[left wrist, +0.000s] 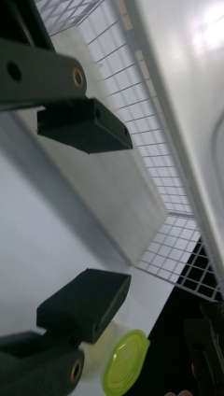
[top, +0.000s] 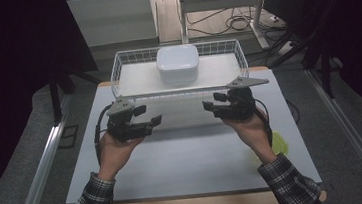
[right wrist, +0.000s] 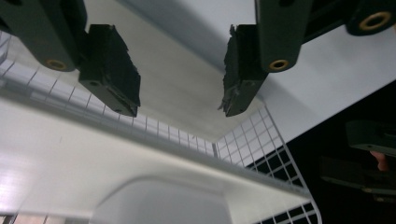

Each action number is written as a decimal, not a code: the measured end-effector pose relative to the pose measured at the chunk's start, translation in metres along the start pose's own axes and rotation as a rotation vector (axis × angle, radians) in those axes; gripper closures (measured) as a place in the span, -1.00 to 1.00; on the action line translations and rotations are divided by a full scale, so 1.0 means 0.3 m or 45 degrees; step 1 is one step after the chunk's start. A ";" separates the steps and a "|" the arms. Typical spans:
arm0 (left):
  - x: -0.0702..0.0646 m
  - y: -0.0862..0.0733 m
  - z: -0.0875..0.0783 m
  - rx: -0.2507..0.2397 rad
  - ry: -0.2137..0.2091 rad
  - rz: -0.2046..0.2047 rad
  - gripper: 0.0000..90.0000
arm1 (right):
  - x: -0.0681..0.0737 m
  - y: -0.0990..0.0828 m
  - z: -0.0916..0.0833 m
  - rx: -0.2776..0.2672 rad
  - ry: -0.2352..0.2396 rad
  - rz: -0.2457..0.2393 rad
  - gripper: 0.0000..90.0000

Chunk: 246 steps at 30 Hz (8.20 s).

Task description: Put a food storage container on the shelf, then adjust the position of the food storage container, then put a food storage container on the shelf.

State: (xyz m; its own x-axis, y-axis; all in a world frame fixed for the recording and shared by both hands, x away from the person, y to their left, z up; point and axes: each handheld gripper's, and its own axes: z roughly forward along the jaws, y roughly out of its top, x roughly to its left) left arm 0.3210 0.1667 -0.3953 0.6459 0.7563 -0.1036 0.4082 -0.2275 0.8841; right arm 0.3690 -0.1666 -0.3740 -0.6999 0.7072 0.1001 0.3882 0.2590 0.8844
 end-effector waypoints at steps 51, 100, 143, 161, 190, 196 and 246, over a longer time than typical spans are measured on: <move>-0.064 -0.427 0.027 0.109 0.035 0.087 -0.96 | 0.011 -0.426 -0.047 0.305 0.017 0.014 -0.64; -0.069 -0.432 0.046 0.151 0.030 0.088 -0.95 | -0.349 -0.541 -0.394 0.338 -0.449 0.278 0.99; -0.084 -0.429 0.055 0.166 0.021 0.119 -0.94 | -0.171 -0.600 -0.287 0.533 -0.152 0.294 0.98; -0.085 -0.430 0.058 0.172 0.020 0.121 -0.94 | -0.093 -0.565 -0.162 0.546 -0.026 0.211 0.97; -0.081 -0.440 0.038 0.183 0.028 0.107 -0.95 | 0.008 -0.474 0.087 0.554 0.168 0.117 0.98; -0.079 -0.440 0.035 0.181 0.033 0.105 -0.95 | 0.039 -0.459 0.136 0.565 0.200 0.088 0.98; -0.093 -0.464 0.018 0.263 0.049 0.152 -0.92 | 0.001 -0.434 -0.014 0.323 0.031 -0.051 -0.70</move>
State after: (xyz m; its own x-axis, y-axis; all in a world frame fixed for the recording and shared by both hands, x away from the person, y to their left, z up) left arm 0.2497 0.1740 -0.5180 0.6740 0.7386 0.0173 0.4564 -0.4347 0.7764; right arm 0.3158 -0.2027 -0.4872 -0.7307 0.6779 0.0812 0.4958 0.4452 0.7456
